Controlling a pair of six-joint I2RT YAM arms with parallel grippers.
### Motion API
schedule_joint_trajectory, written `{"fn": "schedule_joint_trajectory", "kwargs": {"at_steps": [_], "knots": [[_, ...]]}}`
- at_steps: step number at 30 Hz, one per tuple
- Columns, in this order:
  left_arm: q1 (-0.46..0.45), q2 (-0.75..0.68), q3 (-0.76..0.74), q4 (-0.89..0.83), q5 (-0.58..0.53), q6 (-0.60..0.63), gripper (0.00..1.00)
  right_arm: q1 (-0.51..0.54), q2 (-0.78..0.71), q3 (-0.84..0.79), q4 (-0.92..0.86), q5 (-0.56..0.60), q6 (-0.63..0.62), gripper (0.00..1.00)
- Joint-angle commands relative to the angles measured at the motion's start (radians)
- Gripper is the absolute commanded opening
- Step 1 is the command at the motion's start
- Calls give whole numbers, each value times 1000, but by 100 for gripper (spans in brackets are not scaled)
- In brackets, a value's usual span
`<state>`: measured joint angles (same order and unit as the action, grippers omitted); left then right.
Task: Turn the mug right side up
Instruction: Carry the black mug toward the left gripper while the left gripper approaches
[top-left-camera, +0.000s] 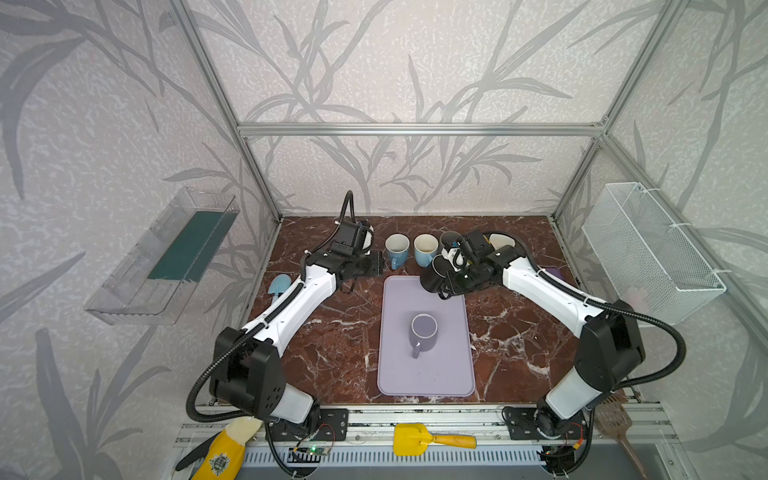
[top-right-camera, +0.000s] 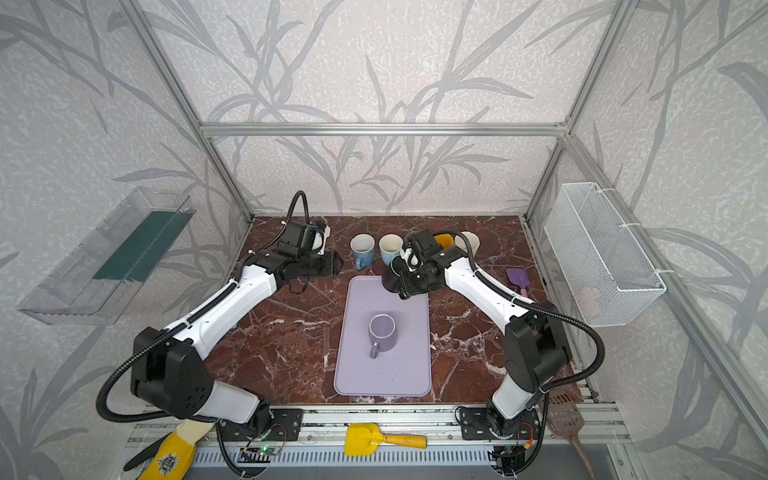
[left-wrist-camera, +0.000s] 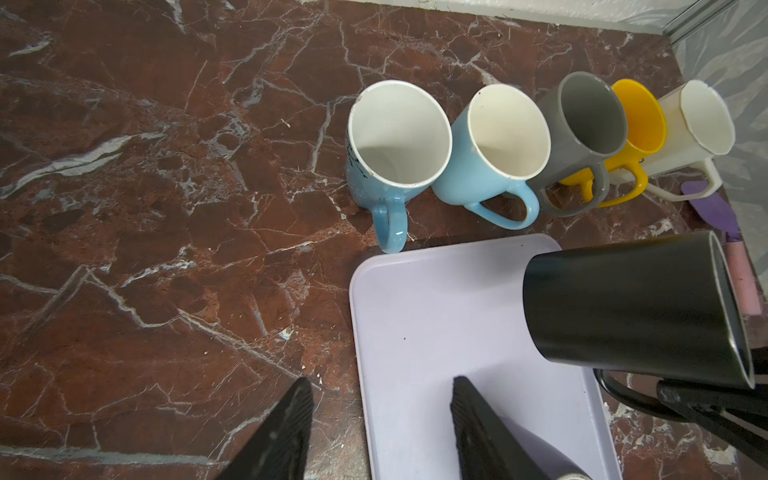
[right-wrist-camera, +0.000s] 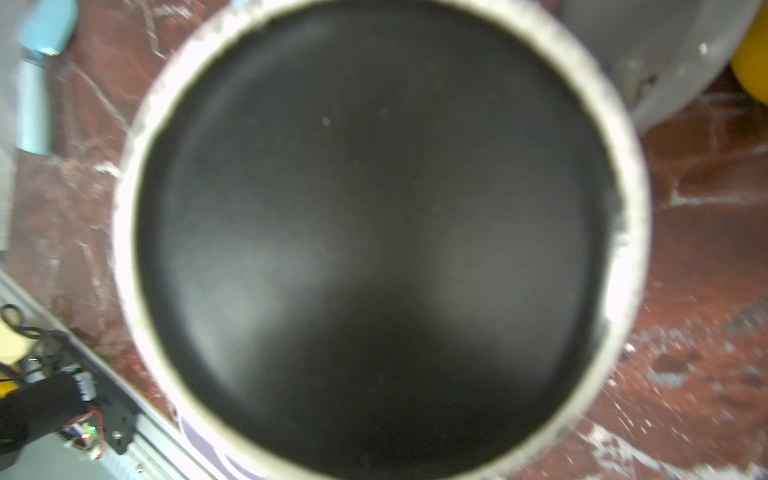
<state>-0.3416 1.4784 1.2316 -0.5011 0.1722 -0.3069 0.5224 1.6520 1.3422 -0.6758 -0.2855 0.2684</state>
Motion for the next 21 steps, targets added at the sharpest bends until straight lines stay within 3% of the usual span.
{"fn": "schedule_joint_trajectory", "kwargs": {"at_steps": [1,5,21], "knots": [[26,-34,-38,41,58,-30,56,-11,-64,-40,237,-122,14,0],[51,-40,-63,70,113,-53,56,-12,-53,-108,410,-234,68,0],[76,-137,-139,148,288,-38,56,-19,-25,-132,740,-485,180,0]]}}
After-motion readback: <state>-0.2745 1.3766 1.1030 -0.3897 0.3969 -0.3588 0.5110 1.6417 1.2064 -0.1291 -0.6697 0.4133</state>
